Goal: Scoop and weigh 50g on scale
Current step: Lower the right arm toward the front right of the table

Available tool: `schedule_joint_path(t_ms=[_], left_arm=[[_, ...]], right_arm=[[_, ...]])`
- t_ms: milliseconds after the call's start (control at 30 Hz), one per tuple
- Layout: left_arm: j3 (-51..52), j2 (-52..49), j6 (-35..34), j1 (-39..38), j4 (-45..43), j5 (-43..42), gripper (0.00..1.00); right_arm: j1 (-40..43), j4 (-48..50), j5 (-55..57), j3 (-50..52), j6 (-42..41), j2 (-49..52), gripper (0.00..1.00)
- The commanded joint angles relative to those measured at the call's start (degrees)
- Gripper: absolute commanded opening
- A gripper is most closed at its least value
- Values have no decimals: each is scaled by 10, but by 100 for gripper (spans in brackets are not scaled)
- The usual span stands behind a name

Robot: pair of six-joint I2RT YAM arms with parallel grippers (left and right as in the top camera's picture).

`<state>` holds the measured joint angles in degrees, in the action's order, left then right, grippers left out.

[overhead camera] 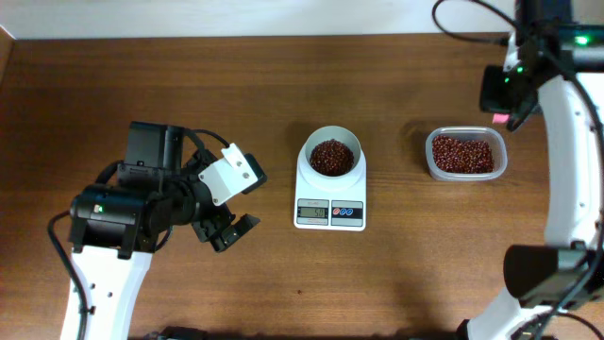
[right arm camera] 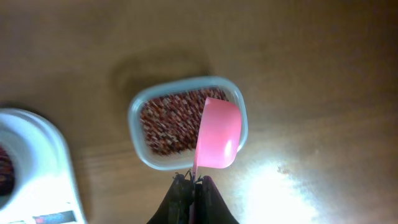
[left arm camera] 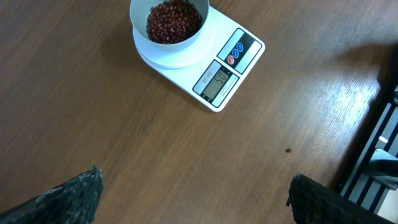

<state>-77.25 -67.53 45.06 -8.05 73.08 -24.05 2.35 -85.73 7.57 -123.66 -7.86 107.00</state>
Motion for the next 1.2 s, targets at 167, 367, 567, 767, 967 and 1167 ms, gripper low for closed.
schedule_joint_path(t_ms=[167,367,567,767,967,1167], left_arm=[[-8,0,9,3,0,-10,99],[-8,0,9,3,0,-10,99],[-8,0,9,3,0,-10,99],[-8,0,9,3,0,-10,99],[-8,0,9,3,0,-10,99],[-8,0,9,3,0,-10,99]], right_arm=[[-4,96,-102,-72,-33,-155,4],[-4,116,-102,-72,-31,-220,4],[-4,-41,-101,-72,-31,-233,4],[-4,-69,-117,-72,-32,-234,4],[-4,-94,-183,-72,-32,-234,4],[-4,-116,-122,-70,-31,-382,4]])
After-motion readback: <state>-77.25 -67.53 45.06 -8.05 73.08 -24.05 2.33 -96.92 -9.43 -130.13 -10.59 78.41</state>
